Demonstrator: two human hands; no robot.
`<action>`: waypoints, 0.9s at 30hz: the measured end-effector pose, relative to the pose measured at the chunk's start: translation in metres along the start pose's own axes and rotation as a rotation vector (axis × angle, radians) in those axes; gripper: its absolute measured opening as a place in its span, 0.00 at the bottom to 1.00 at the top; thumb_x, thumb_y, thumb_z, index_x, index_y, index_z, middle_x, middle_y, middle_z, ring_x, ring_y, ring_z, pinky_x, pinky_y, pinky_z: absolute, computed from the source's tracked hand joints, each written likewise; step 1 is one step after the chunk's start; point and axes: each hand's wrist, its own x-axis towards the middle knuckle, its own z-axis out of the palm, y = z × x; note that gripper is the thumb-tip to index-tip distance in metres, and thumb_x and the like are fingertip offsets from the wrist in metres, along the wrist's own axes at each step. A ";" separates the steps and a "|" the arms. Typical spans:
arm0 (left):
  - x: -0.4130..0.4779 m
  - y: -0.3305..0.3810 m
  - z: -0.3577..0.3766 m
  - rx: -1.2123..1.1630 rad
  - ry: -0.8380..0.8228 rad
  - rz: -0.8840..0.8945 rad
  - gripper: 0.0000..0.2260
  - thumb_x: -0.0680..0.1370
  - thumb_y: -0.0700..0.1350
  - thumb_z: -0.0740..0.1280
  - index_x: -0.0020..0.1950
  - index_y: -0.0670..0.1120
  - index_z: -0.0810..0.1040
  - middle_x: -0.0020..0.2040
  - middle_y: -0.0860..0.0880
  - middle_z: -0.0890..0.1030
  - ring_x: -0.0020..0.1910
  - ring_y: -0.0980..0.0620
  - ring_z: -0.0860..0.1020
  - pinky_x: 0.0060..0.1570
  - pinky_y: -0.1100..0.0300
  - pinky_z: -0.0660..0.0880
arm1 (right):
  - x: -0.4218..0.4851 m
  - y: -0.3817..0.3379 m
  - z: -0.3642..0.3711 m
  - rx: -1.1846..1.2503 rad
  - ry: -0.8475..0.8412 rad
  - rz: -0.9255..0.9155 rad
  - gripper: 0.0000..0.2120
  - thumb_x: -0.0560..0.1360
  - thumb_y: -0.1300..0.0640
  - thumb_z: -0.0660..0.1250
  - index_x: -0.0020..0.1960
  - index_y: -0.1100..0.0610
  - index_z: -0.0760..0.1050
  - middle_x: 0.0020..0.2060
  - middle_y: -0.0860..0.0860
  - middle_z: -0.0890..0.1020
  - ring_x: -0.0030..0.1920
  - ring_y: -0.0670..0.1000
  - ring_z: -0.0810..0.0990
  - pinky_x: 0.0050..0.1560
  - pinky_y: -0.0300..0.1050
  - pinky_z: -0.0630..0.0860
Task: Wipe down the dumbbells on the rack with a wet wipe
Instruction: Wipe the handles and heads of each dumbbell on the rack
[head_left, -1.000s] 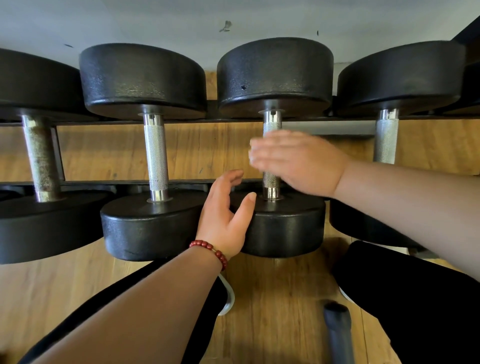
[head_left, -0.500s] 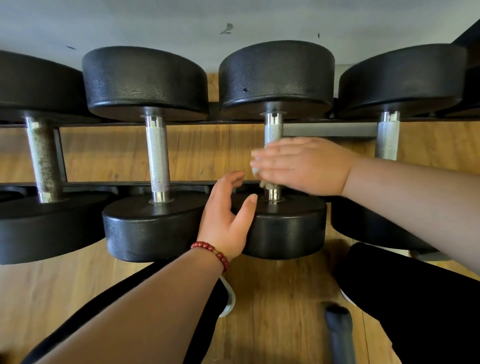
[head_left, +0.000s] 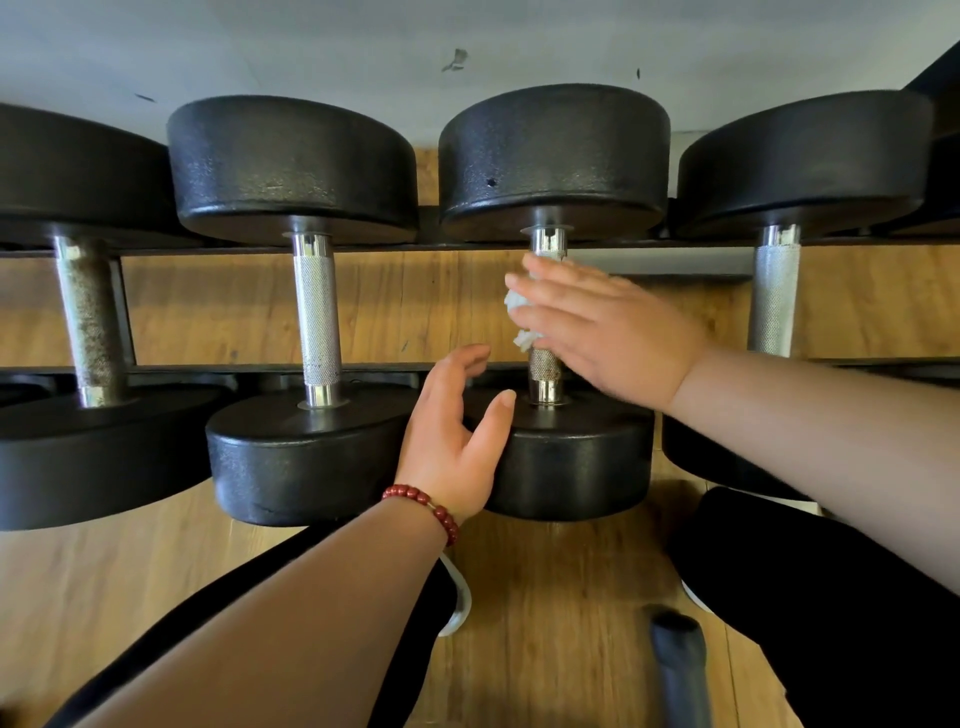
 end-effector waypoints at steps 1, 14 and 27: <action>0.000 0.001 0.000 0.001 -0.001 0.002 0.30 0.73 0.63 0.57 0.72 0.51 0.67 0.68 0.57 0.71 0.66 0.65 0.68 0.58 0.76 0.64 | -0.004 -0.003 0.002 0.007 -0.011 0.009 0.18 0.78 0.57 0.60 0.67 0.59 0.75 0.69 0.58 0.73 0.70 0.60 0.70 0.67 0.56 0.64; 0.003 0.027 -0.001 0.009 0.065 -0.031 0.16 0.80 0.54 0.59 0.67 0.55 0.70 0.66 0.58 0.72 0.63 0.65 0.68 0.61 0.73 0.64 | -0.011 -0.015 -0.049 -0.039 0.358 0.056 0.14 0.78 0.65 0.64 0.62 0.64 0.77 0.64 0.59 0.78 0.68 0.58 0.73 0.65 0.58 0.73; 0.009 0.035 0.005 0.118 0.052 -0.055 0.17 0.79 0.56 0.56 0.66 0.55 0.72 0.66 0.56 0.72 0.61 0.64 0.69 0.53 0.75 0.63 | 0.050 0.004 -0.064 -0.113 0.296 0.095 0.16 0.81 0.59 0.57 0.67 0.60 0.74 0.68 0.57 0.75 0.71 0.59 0.69 0.72 0.54 0.60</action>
